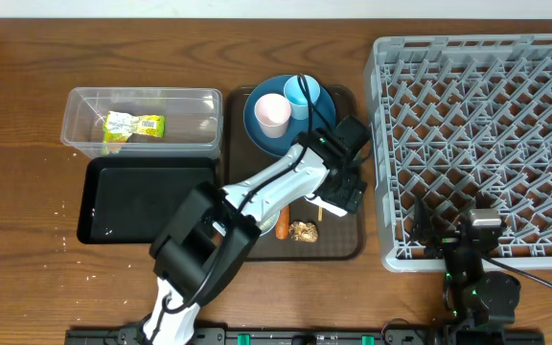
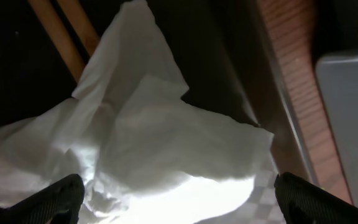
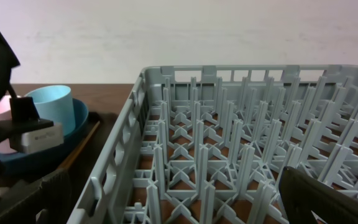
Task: Sort waste into correct bins and load items into the dishwasher rack
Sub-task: 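Move the left gripper to the white tissue and grasp it, then lift the tissue off the tray with the left gripper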
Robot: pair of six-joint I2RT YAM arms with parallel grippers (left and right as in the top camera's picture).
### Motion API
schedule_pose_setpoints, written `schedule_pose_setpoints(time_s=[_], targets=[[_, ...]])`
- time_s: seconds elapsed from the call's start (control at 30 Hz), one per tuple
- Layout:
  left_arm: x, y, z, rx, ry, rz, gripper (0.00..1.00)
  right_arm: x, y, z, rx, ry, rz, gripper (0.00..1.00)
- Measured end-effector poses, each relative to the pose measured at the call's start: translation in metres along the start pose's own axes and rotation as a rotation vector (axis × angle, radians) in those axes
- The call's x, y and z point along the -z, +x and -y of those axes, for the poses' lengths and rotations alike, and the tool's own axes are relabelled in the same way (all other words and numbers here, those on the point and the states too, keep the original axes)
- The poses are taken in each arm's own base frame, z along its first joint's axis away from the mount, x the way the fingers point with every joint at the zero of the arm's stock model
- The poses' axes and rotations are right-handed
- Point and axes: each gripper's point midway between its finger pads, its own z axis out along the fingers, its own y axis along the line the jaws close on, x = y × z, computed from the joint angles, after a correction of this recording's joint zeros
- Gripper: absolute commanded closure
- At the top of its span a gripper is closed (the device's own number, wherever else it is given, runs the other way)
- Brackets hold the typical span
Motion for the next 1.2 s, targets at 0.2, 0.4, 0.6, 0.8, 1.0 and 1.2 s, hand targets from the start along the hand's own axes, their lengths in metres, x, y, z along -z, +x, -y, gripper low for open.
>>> schedule_pose_setpoints(time_s=[0.2, 0.4, 0.6, 0.8, 1.0, 1.2], targets=[[-0.003, -0.002, -0.005, 0.0, -0.03, 0.008, 0.02, 0.0, 0.0, 0.0, 0.0, 0.0, 0.0, 0.01], [-0.003, -0.006, -0.006, -0.001, -0.038, 0.026, 0.02, 0.0, 0.0, 0.0, 0.0, 0.0, 0.0, 0.01], [-0.003, -0.007, -0.006, -0.002, -0.035, 0.032, 0.02, 0.0, 0.0, 0.0, 0.0, 0.0, 0.0, 0.01], [-0.004, -0.011, -0.005, -0.003, -0.031, 0.044, 0.02, 0.0, 0.0, 0.0, 0.0, 0.0, 0.0, 0.01], [-0.016, -0.007, -0.008, -0.001, -0.043, 0.022, 0.03, 0.0, 0.0, 0.0, 0.0, 0.0, 0.0, 0.01], [-0.016, -0.008, -0.011, 0.001, -0.055, 0.025, 0.13, 0.0, 0.0, 0.0, 0.0, 0.0, 0.0, 0.01]])
